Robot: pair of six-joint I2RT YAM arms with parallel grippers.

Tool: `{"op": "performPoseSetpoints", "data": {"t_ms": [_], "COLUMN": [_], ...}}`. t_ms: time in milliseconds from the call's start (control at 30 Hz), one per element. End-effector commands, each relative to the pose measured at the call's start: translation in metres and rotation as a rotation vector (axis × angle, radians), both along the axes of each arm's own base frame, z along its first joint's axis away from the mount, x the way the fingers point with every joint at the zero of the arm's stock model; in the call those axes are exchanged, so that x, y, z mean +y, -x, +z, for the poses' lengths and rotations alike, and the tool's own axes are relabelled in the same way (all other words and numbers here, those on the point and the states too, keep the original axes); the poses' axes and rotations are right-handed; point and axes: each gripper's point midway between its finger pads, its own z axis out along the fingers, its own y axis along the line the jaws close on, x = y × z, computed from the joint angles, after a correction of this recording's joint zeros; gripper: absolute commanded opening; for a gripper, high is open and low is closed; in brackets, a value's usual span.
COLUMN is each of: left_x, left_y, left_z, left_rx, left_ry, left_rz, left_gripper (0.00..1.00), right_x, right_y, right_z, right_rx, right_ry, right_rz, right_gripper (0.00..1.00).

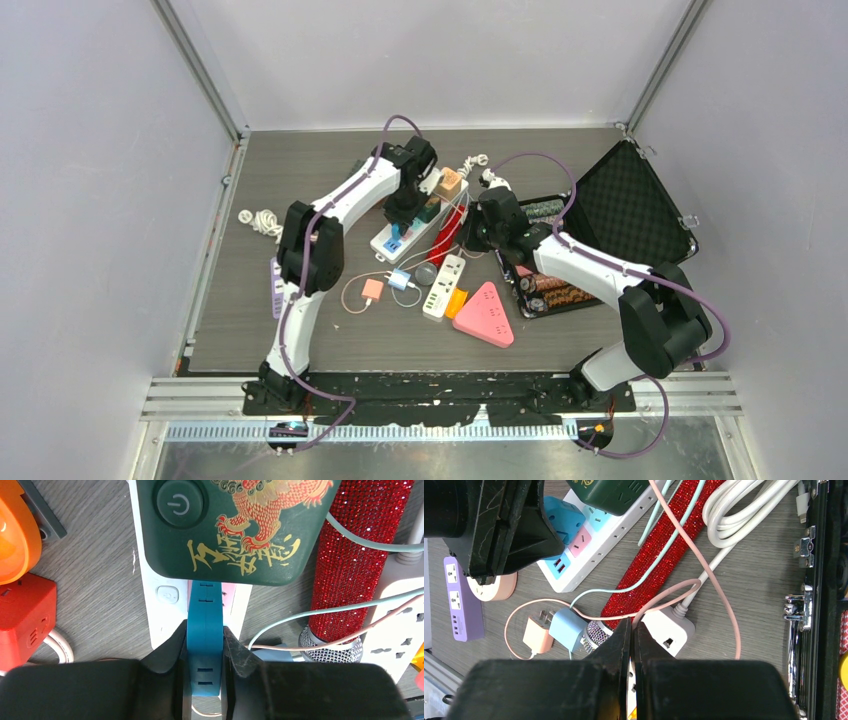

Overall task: Insert the plug
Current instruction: Insert the plug into the socket.

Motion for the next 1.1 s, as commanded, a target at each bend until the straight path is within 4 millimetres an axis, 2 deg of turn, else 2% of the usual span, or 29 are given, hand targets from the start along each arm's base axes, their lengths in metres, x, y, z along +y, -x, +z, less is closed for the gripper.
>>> {"op": "performPoseSetpoints", "data": {"t_ms": [0,67,200,400,500,667,833,1000,1067], "left_x": [0.017,0.010,0.005,0.005,-0.005,-0.011,-0.007,-0.001,0.001], "left_y": [-0.007,-0.012,-0.020,-0.019,-0.016,-0.011,-0.009,-0.008,-0.008], "left_z": [-0.008,0.003,0.016,0.024,0.034,0.044,0.047,0.044,0.040], "left_rx": [-0.012,-0.047,-0.088,-0.102,-0.102,-0.073,-0.055,-0.036,-0.022], "left_ry": [-0.028,0.011,0.058,0.085,0.160,0.235,0.262,0.259,0.250], "left_rz": [0.023,0.026,0.033,0.032,0.019,0.026,0.040,0.087,0.094], "left_gripper": [0.25,0.33,0.41,0.45,0.48,0.48,0.48,0.36,0.35], "right_x": [0.000,0.000,0.001,-0.001,-0.001,-0.002,-0.003,-0.003,-0.003], "right_y": [-0.013,-0.013,-0.013,-0.012,-0.012,-0.012,-0.011,-0.010,-0.010], "right_z": [0.026,0.027,0.027,0.027,0.027,0.027,0.026,0.025,0.025], "right_rx": [-0.059,-0.059,-0.060,-0.059,-0.059,-0.057,-0.055,-0.055,-0.055], "right_ry": [-0.030,-0.032,-0.035,-0.034,-0.036,-0.036,-0.034,-0.033,-0.032], "right_rz": [-0.034,-0.034,-0.035,-0.038,-0.043,-0.044,-0.047,-0.046,-0.046], "right_gripper": [0.05,0.05,0.05,0.05,0.05,0.05,0.05,0.05,0.05]}}
